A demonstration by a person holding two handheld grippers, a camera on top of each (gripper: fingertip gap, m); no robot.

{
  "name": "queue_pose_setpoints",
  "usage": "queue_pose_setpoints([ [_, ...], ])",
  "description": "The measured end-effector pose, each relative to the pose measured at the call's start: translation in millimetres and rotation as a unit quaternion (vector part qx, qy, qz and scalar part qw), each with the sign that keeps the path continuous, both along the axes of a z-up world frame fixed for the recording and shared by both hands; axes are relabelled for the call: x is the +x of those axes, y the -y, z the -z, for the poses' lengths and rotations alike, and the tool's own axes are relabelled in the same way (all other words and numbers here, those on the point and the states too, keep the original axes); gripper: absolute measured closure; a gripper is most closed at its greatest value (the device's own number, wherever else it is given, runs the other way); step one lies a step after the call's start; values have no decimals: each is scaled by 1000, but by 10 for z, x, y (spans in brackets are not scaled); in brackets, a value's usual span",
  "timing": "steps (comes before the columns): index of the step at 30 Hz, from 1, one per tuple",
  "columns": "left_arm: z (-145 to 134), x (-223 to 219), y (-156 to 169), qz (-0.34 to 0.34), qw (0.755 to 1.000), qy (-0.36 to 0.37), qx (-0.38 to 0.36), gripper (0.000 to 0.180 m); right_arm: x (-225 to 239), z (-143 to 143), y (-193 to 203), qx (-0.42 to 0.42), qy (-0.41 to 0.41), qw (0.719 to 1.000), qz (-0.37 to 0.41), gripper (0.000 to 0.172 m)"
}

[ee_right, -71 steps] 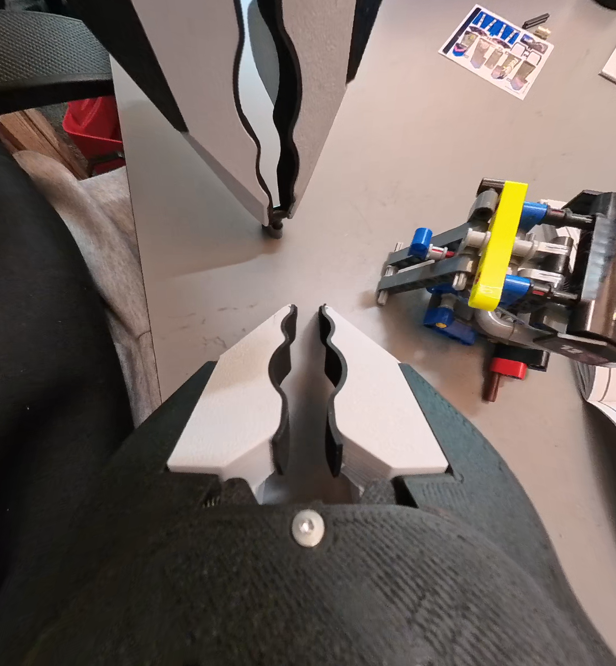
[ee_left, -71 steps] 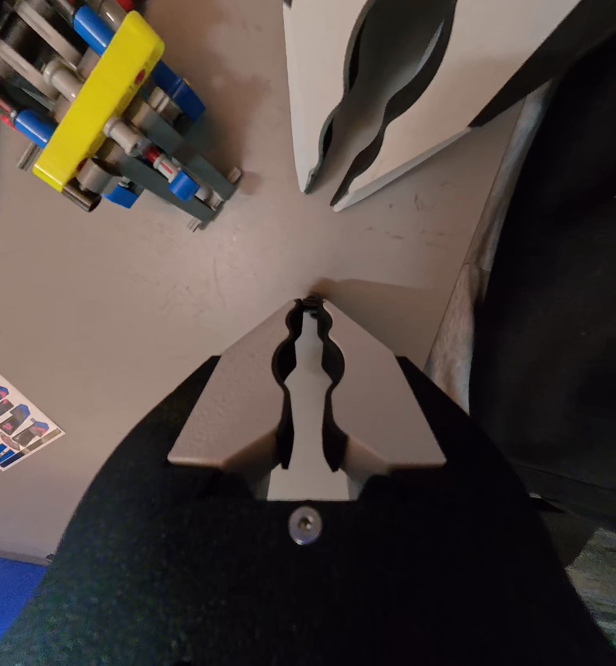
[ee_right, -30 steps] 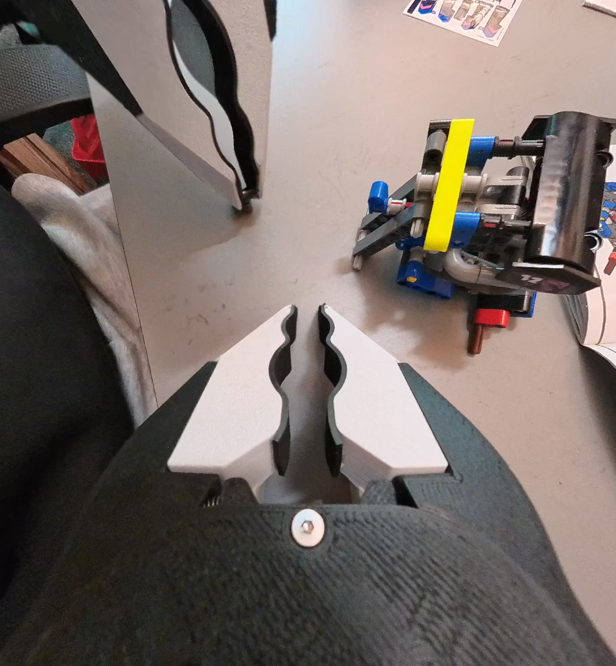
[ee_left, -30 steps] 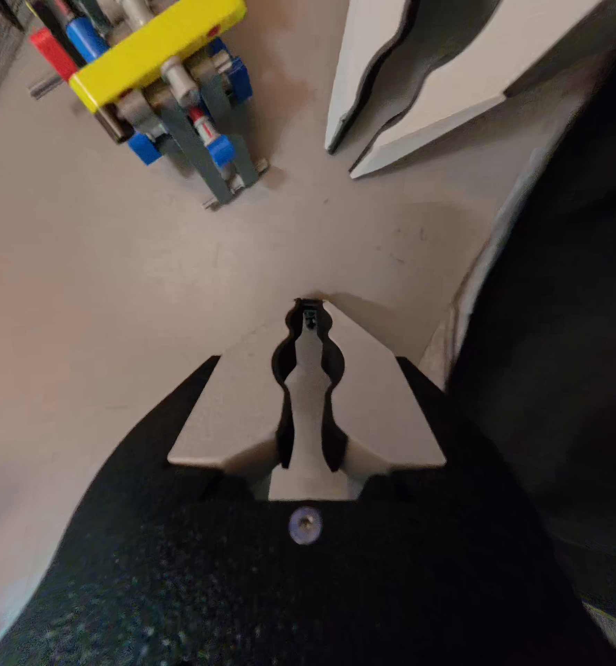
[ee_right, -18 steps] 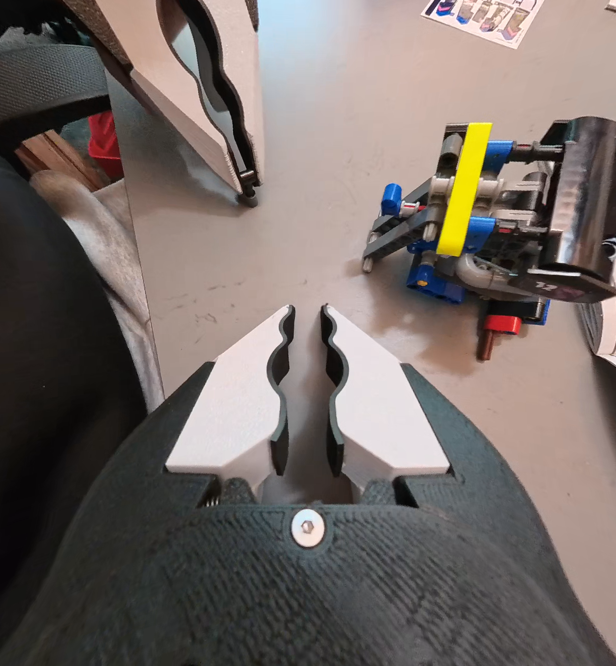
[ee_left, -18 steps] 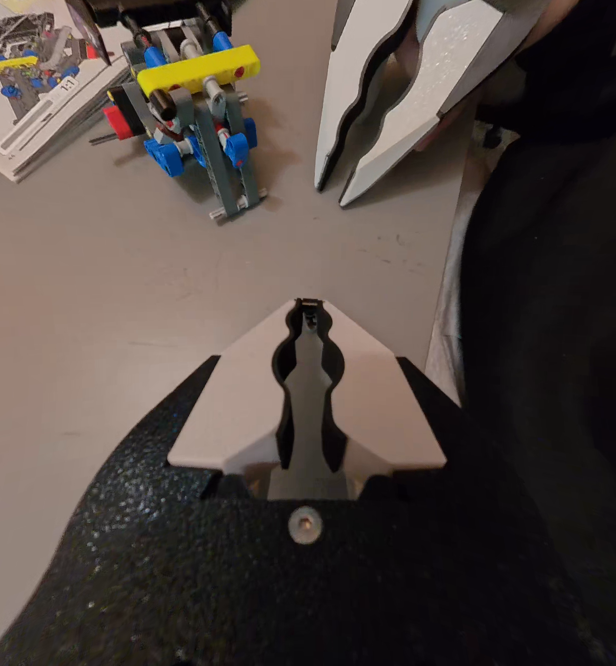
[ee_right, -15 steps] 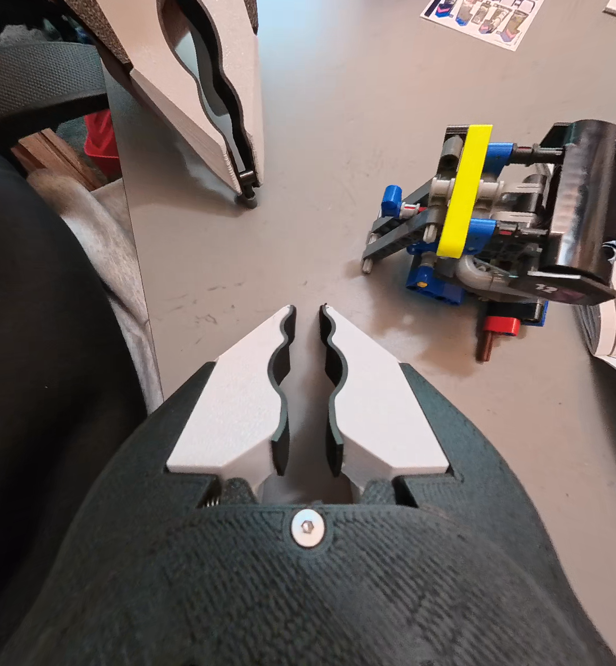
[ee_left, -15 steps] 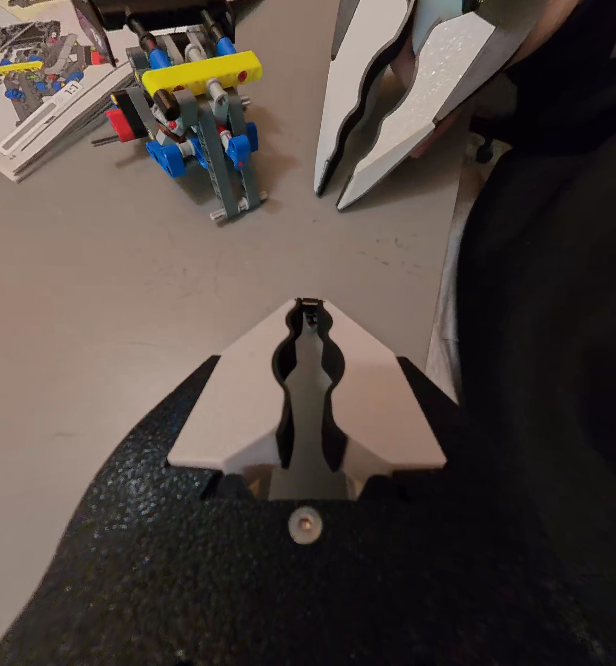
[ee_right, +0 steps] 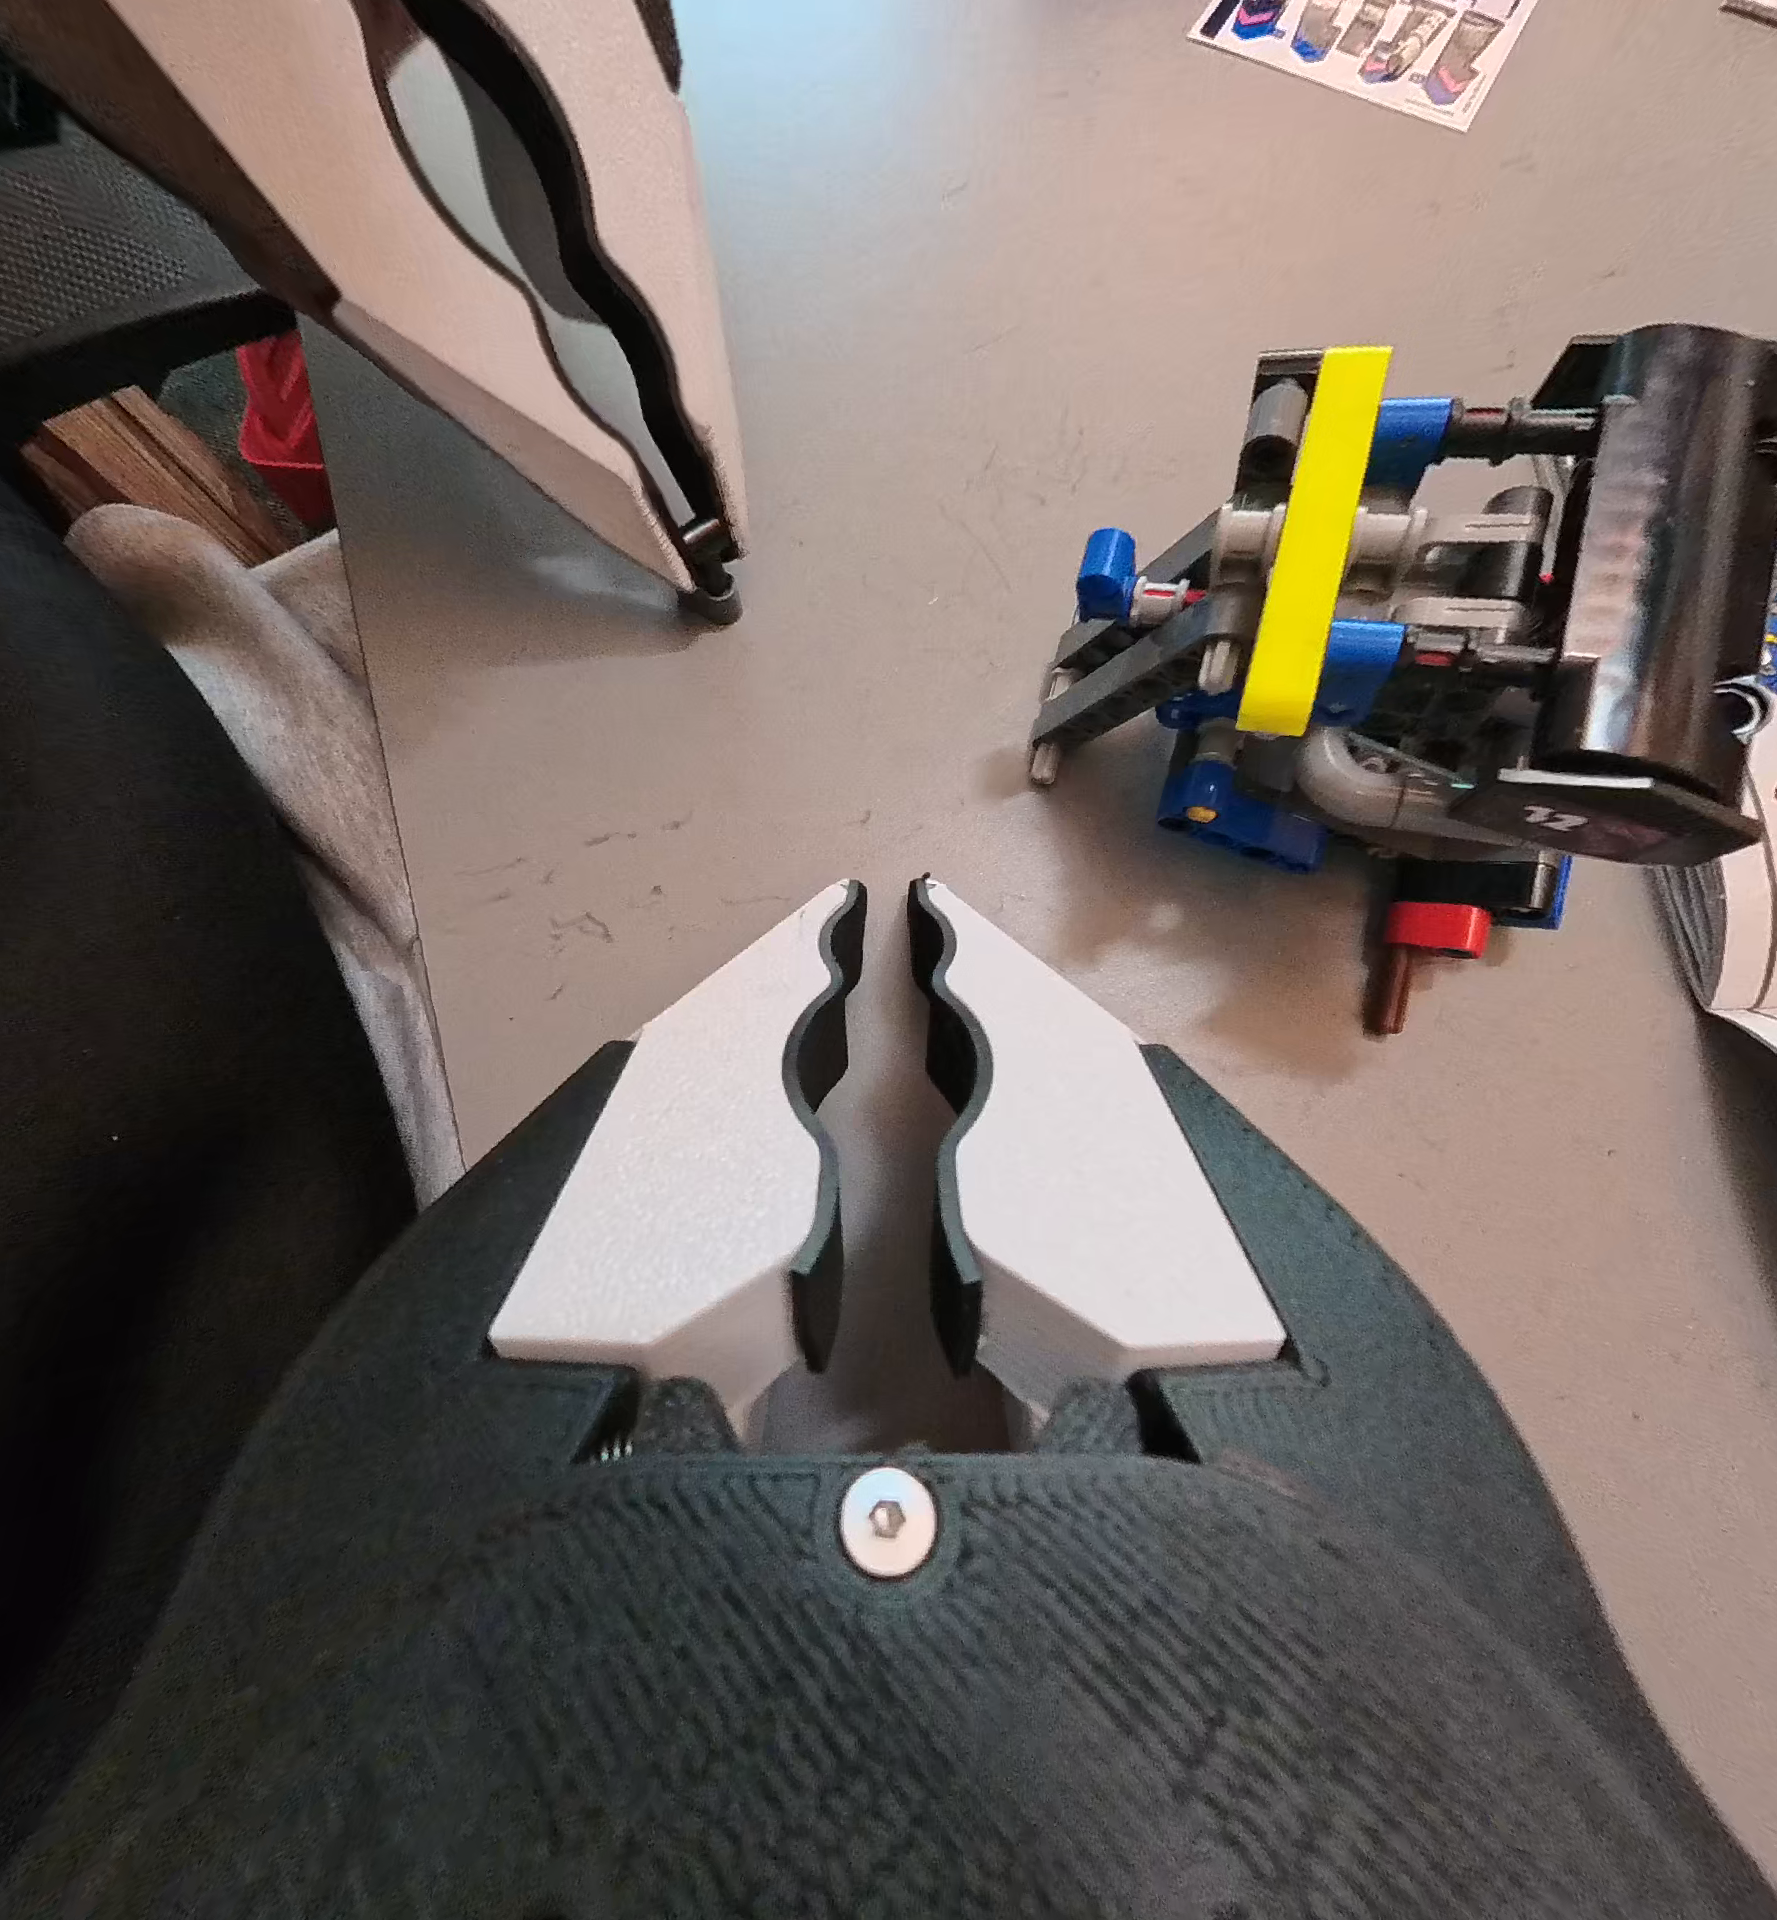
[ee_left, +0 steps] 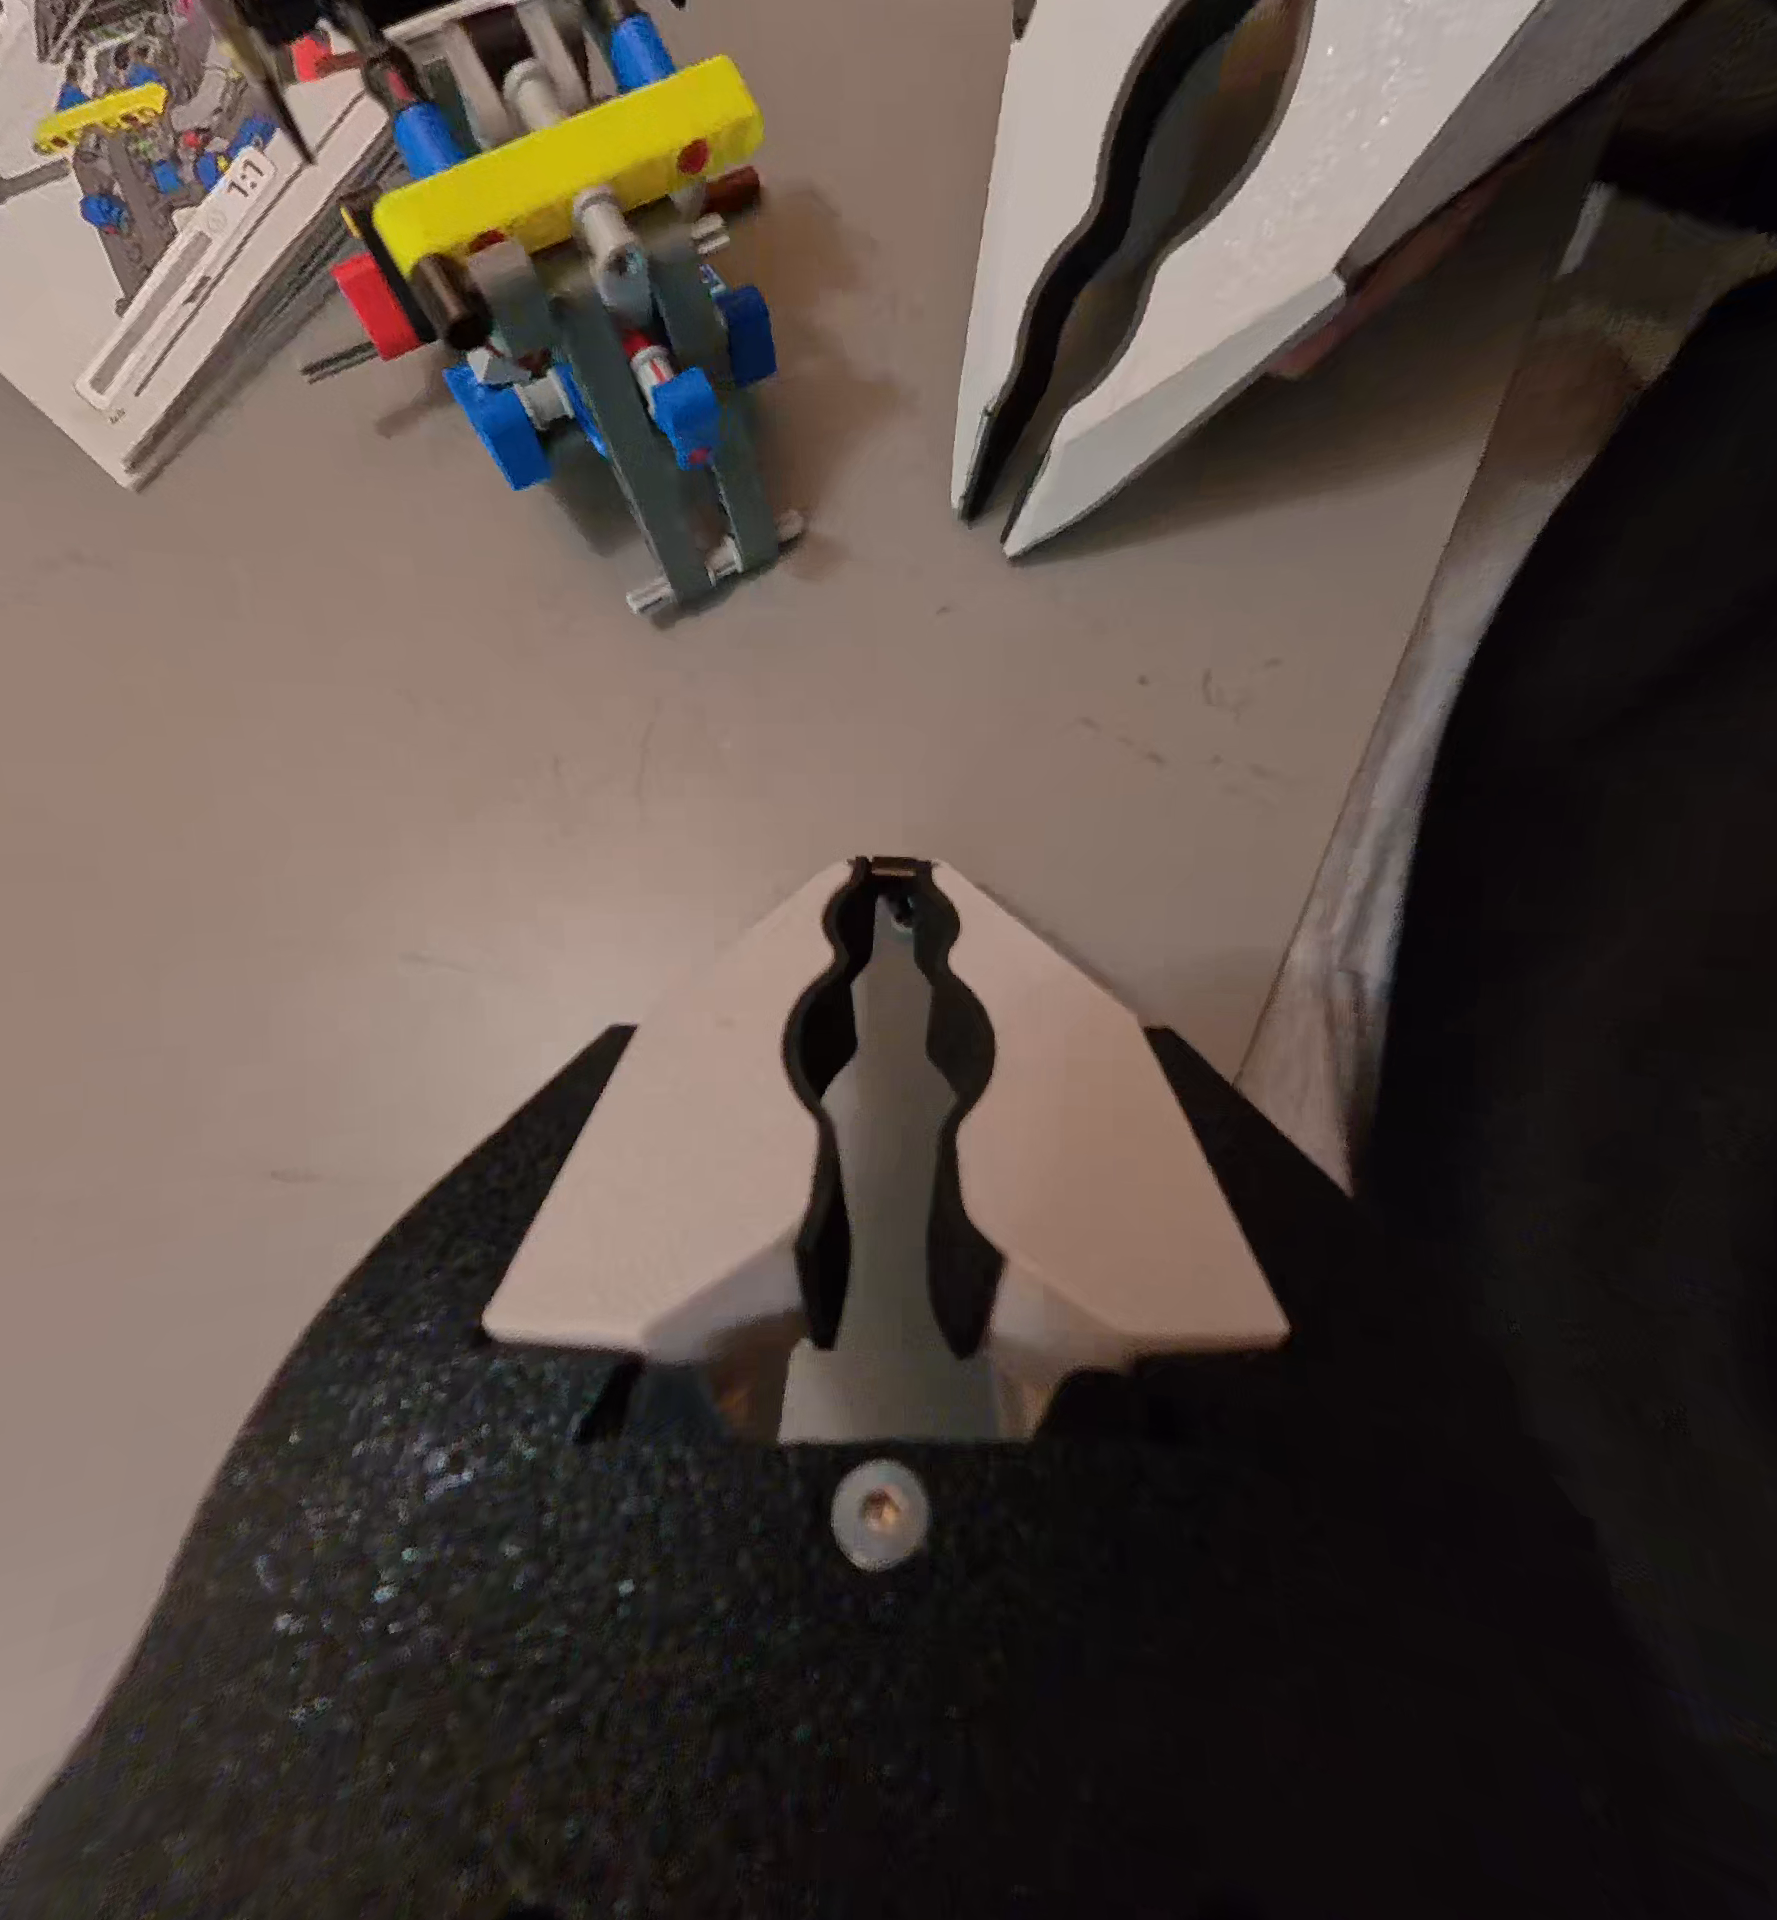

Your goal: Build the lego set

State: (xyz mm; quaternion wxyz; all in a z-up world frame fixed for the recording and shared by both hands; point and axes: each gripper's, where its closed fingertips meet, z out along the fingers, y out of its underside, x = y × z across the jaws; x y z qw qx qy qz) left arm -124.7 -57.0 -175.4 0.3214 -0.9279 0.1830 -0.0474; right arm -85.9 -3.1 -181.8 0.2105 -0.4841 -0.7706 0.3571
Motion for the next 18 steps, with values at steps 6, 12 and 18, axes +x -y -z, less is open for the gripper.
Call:
queue_pose_setpoints([
  [6, 13, -2, -3, -13, 997, -64, -52, 175, -1, 1, -4, 2, -1, 1000, 1, 166],
  [12, 18, 18, -60, -4, 986, -66, -151, 175, 0, 1, -4, 2, -1, 1000, 0, 166],
  [18, 84, 39, -61, 27, 985, -63, -157, 175, 3, -2, -6, 1, 0, 1000, 0, 166],
])
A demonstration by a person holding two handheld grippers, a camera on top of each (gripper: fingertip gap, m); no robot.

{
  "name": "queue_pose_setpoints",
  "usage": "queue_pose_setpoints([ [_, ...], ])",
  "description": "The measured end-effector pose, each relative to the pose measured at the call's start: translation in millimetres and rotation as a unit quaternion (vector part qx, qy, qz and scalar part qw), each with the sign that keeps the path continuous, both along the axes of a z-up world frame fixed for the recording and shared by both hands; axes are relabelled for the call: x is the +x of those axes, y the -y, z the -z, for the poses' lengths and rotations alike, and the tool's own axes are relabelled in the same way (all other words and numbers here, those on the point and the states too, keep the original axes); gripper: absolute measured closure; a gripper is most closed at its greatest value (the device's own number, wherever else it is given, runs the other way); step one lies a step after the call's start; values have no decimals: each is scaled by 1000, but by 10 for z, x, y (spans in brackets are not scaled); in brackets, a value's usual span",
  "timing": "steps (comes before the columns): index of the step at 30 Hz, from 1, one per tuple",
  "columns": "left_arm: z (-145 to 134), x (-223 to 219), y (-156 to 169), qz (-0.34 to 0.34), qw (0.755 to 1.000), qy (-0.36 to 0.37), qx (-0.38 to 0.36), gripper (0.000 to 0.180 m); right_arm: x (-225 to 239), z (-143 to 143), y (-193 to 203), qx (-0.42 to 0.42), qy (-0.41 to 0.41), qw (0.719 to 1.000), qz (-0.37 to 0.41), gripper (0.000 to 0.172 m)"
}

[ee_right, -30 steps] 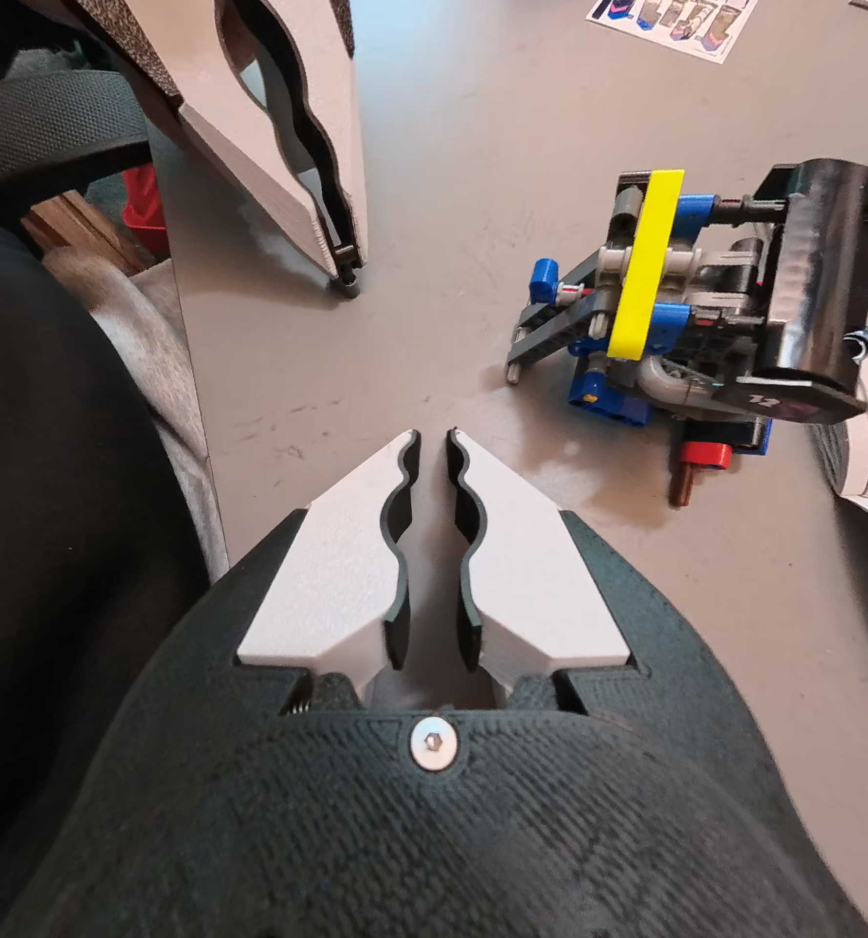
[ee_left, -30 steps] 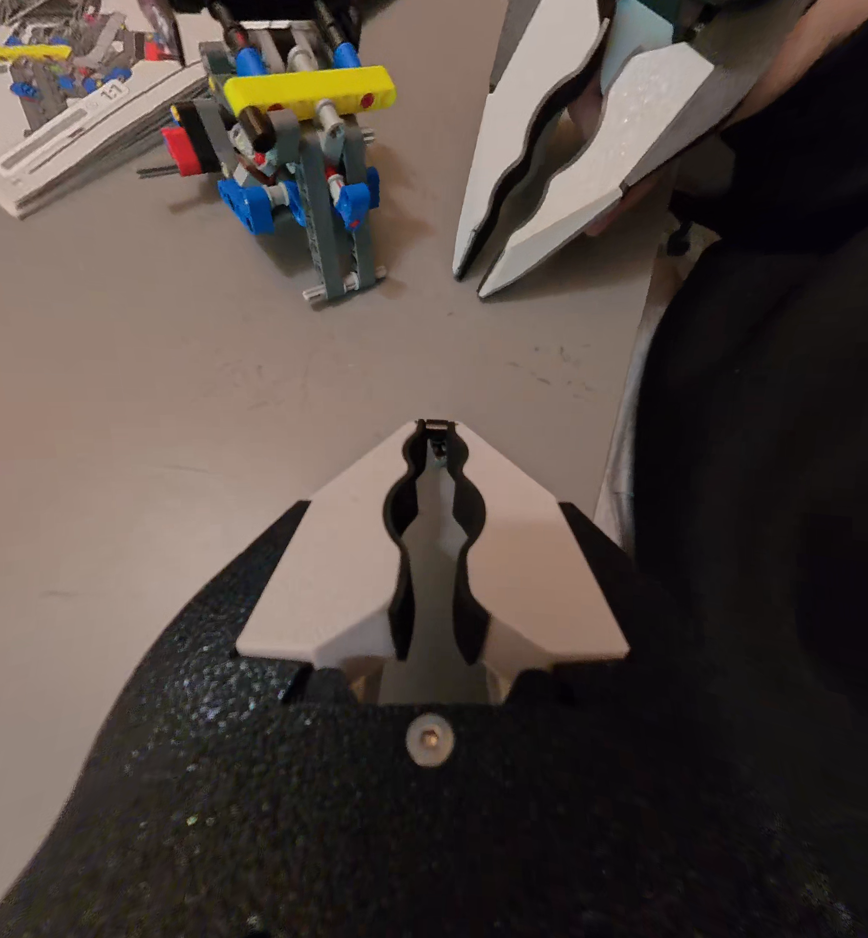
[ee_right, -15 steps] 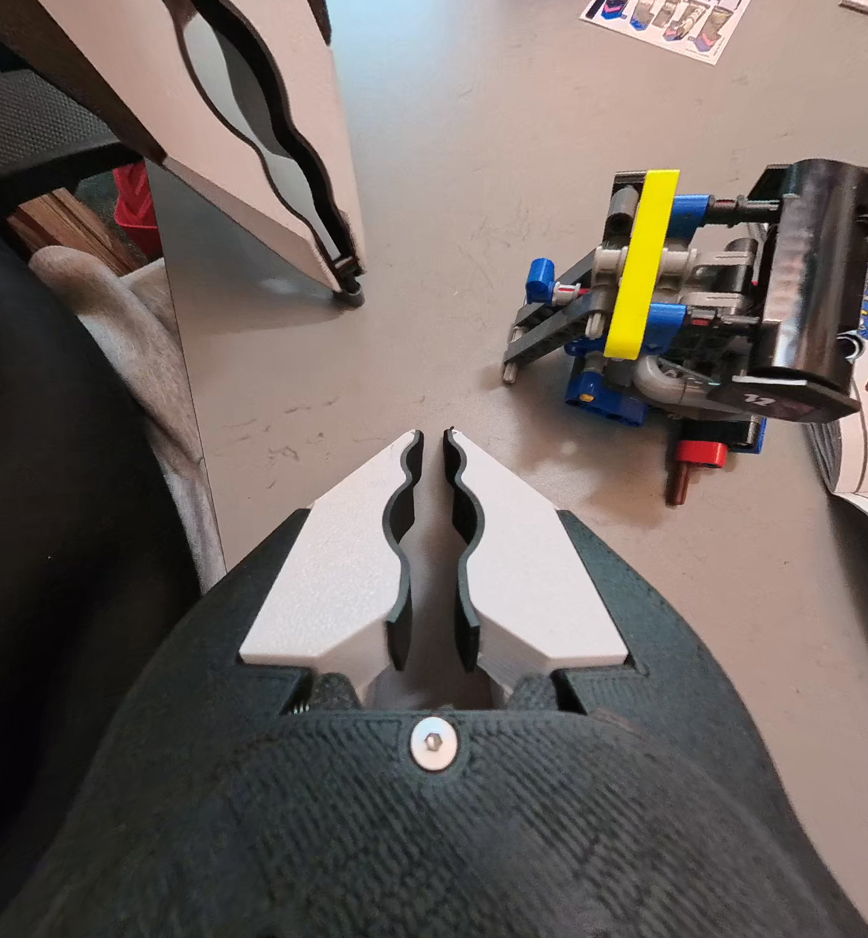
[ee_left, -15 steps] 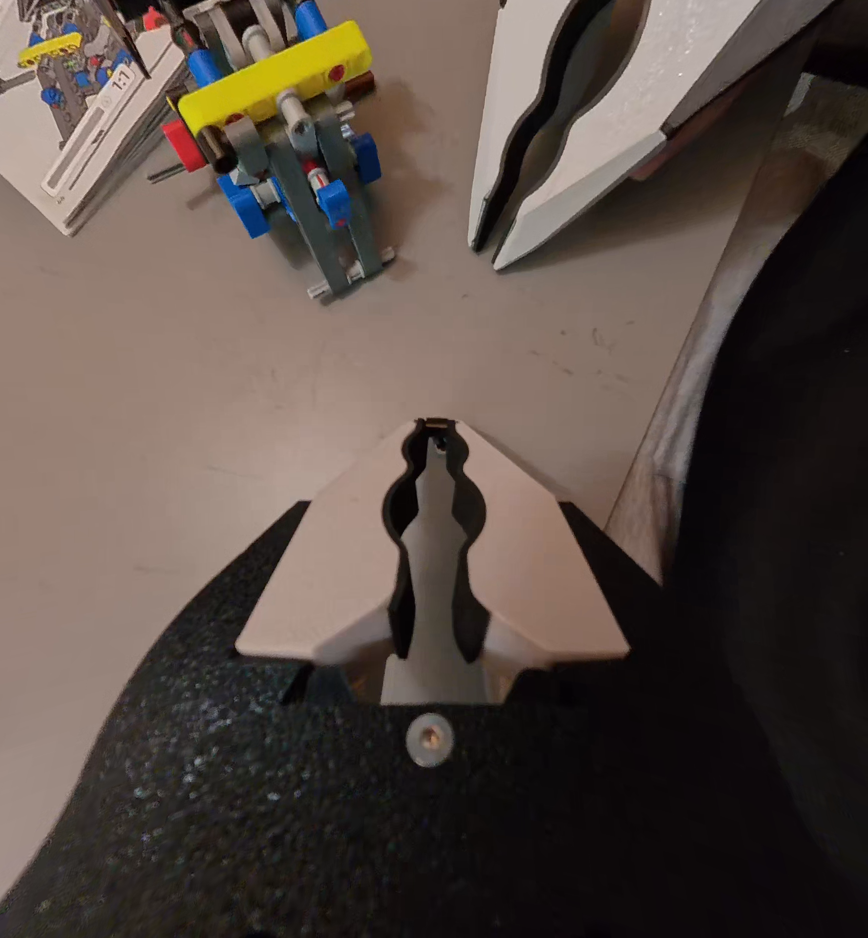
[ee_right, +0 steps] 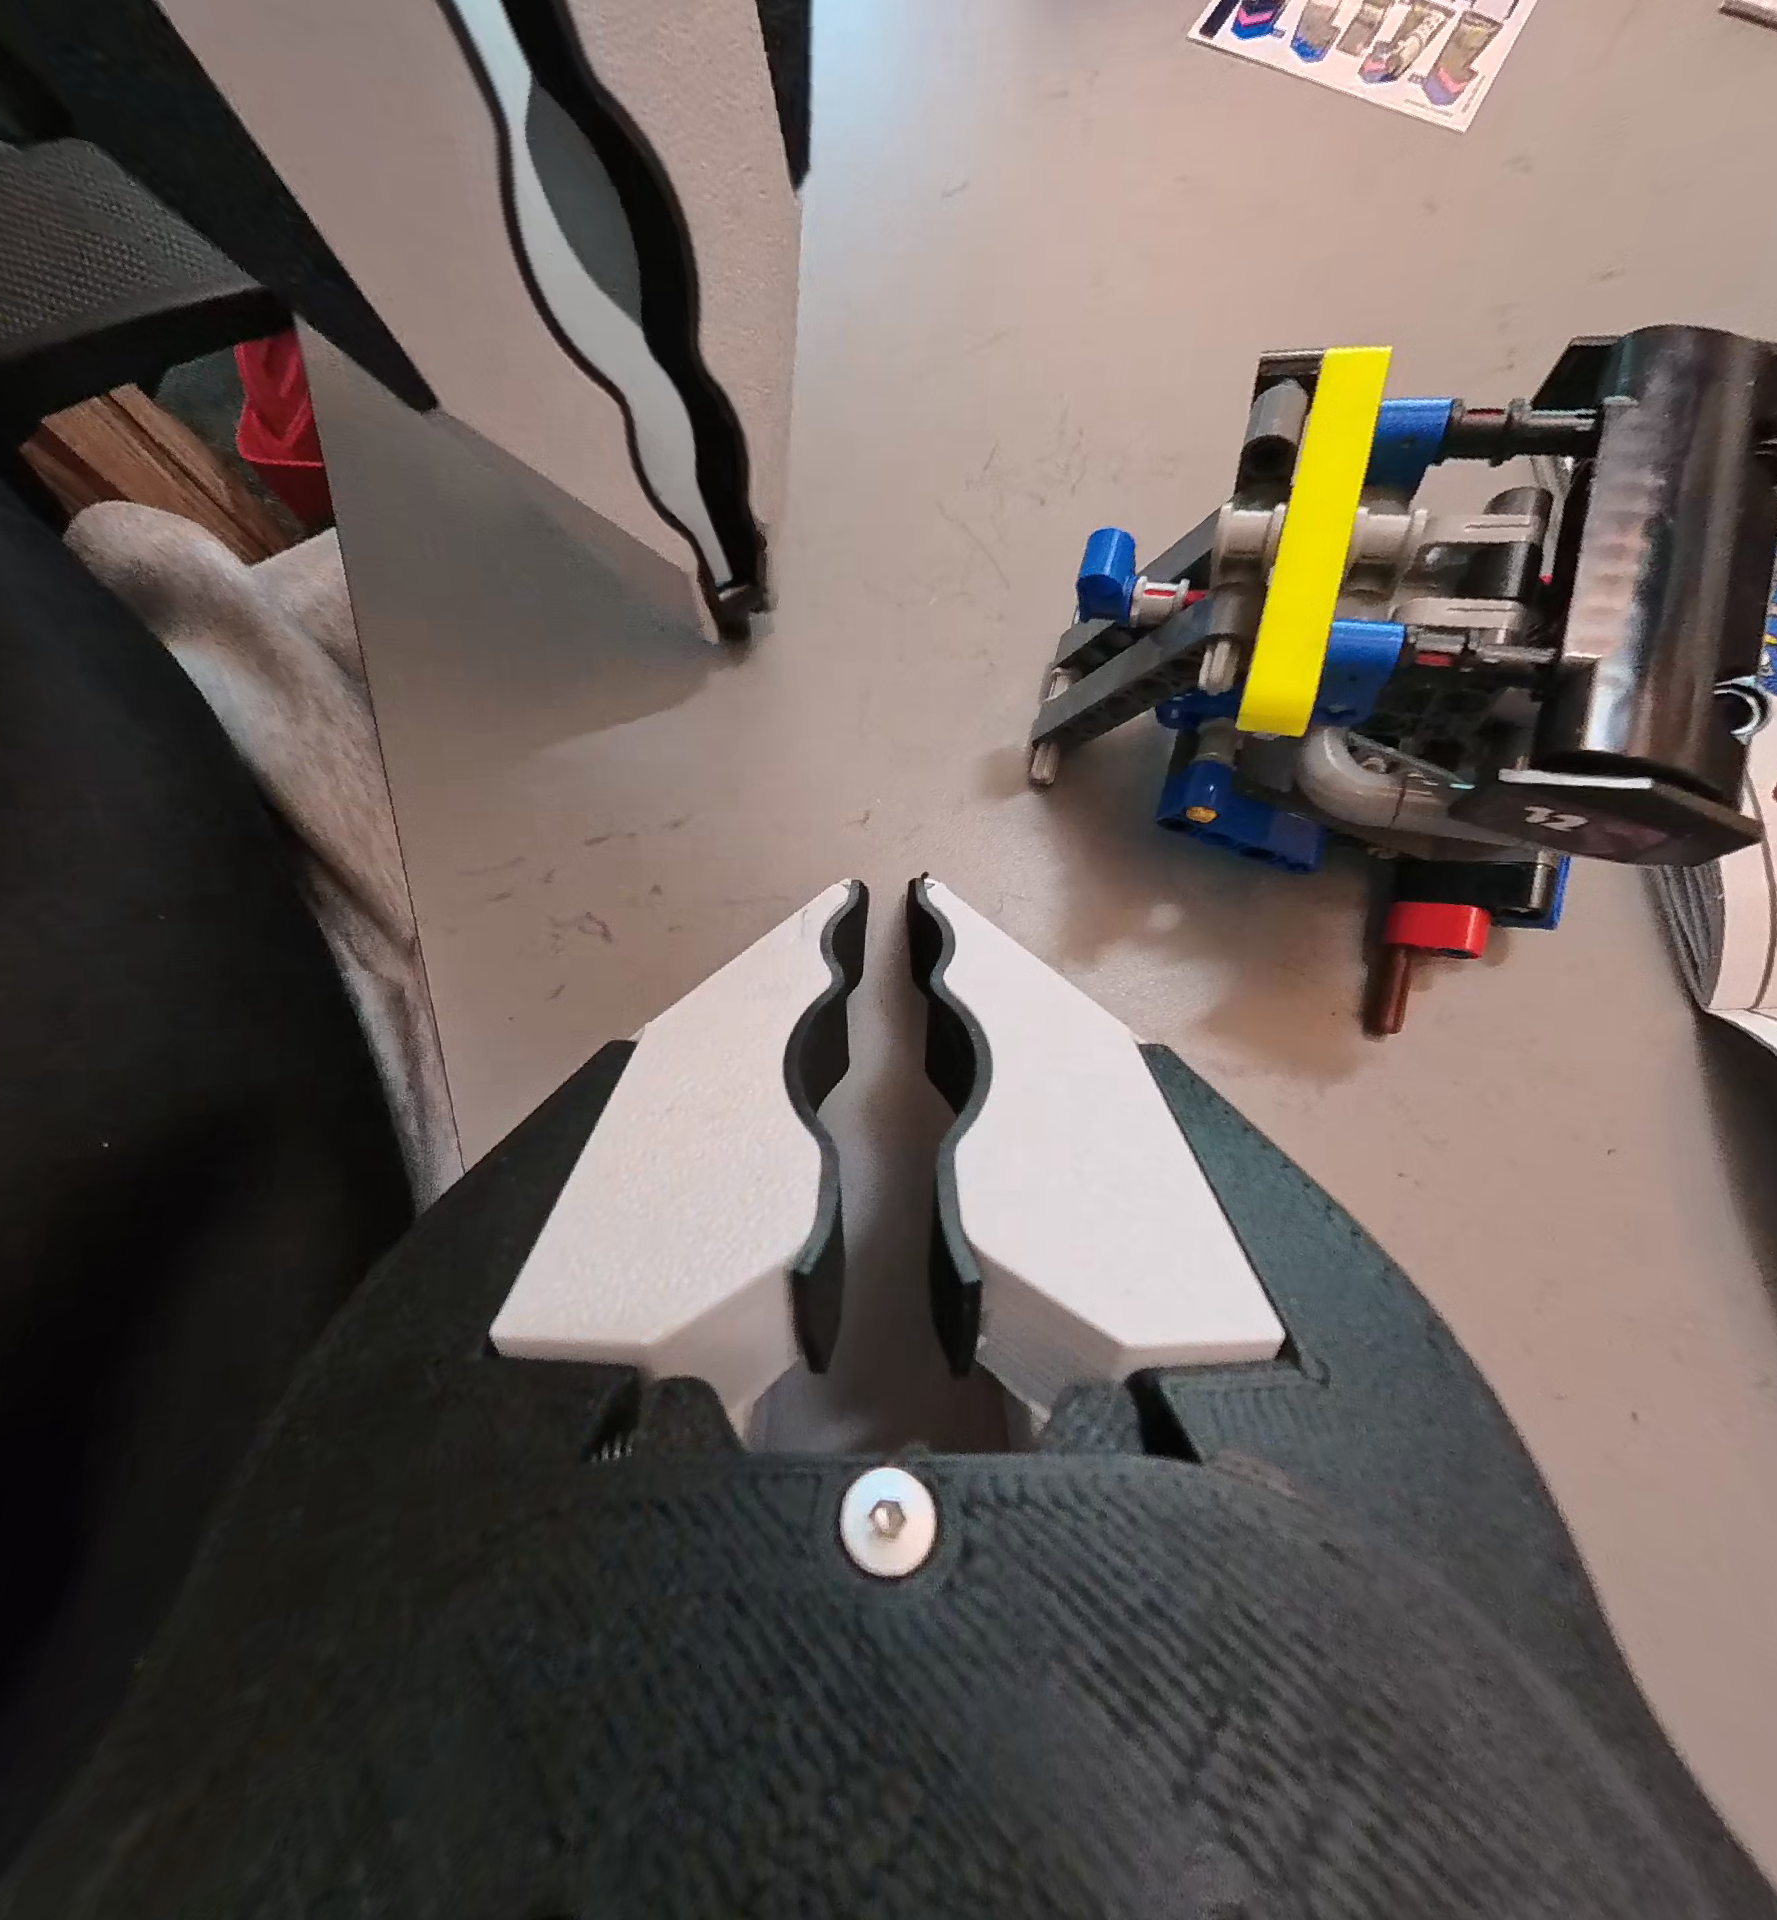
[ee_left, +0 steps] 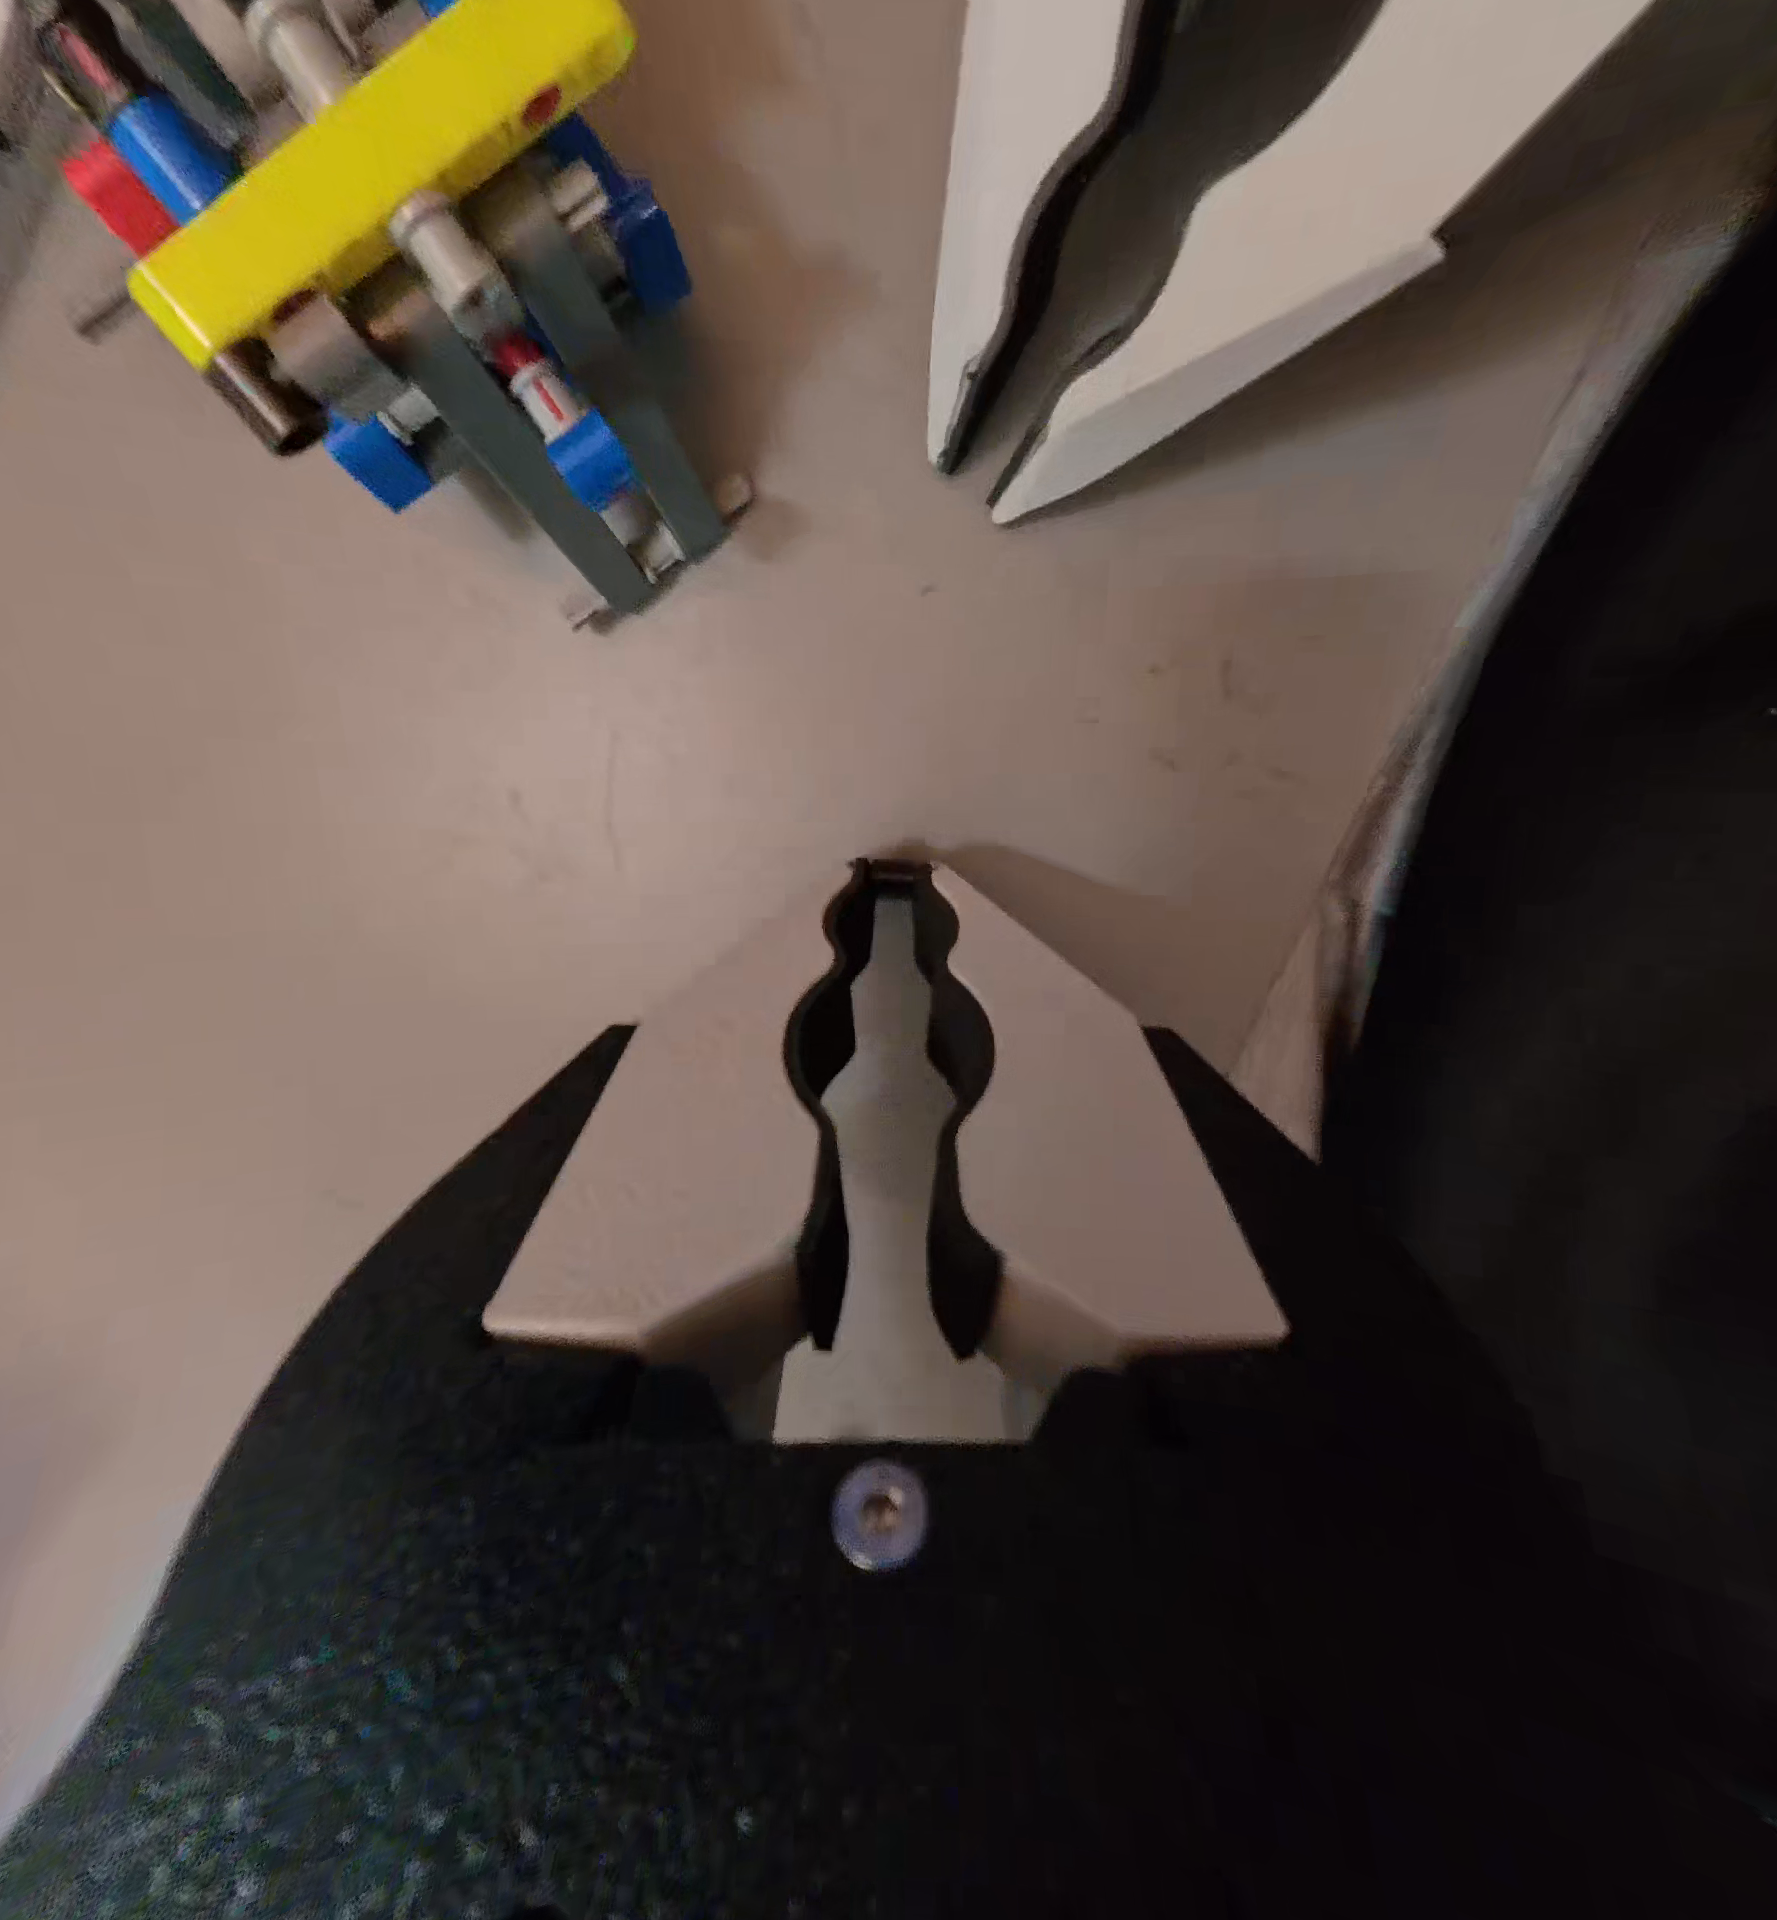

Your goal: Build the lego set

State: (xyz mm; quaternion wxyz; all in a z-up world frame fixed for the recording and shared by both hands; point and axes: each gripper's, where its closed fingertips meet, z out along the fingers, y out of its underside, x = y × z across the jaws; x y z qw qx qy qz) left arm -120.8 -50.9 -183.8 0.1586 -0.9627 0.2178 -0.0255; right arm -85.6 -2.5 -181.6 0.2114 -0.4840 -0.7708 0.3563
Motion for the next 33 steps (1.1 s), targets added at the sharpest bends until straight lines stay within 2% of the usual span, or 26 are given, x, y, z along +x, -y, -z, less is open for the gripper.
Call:
queue_pose_setpoints([
  [2, -23, 11, -58, 20, 997, 18, 67, 175, 0, -1, -2, -2, 1, 1000, 0, 166],
  [3, -53, 45, -76, 22, 993, 50, 102, 175, 1, -2, -2, -4, 2, 1000, 0, 166],
  [5, -281, -58, -165, -10, 974, 96, 203, 175, 2, -3, -6, -5, 2, 1000, 0, 166],
  [6, -389, -255, -154, -39, 967, 82, 240, 176, 2, -3, -8, -3, 1, 1000, 1, 166],
  [8, -441, -647, -6, -104, 959, 33, 262, 176, 6, -3, -6, 5, -2, 1000, 0, 165],
  [11, -507, -544, 69, -156, 935, 79, 308, 175, 5, -2, -7, 8, -4, 1000, -1, 165],
  [14, -544, -509, 66, -169, 916, 28, 362, 175, -32, -3, -33, 4, -1, 1000, 8, 170],
  [16, -510, -437, 77, -170, 914, 38, 366, 175, -68, -5, -25, 16, -6, 1000, 10, 169],
  [18, -634, -385, 160, -162, 903, 59, 394, 175, -90, -49, 121, 27, -18, 999, -21, 167],
  [20, -814, -481, 429, -155, 898, 62, 408, 175, -146, -293, 528, 4, -71, 994, -85, 167],
  [23, -851, -1011, 1180, -173, 918, 23, 356, 175, -484, -642, 1230, -19, -151, 974, -166, 165],
  [25, -764, -1353, 1701, -218, 922, 32, 317, 175, -753, -551, 1653, -13, -123, 962, -244, 158],
  [27, -641, -1505, 2054, -234, 925, 47, 296, 175, -1161, -408, 1899, 25, -106, 954, -279, 156],
  [30, -461, -1538, 2296, -242, 924, 94, 282, 175, -1646, -305, 2322, 15, -96, 938, -333, 154],
  [33, -366, -1549, 2398, -232, 927, 116, 272, 175, -1820, -191, 2677, -24, -54, 920, -387, 150],
])
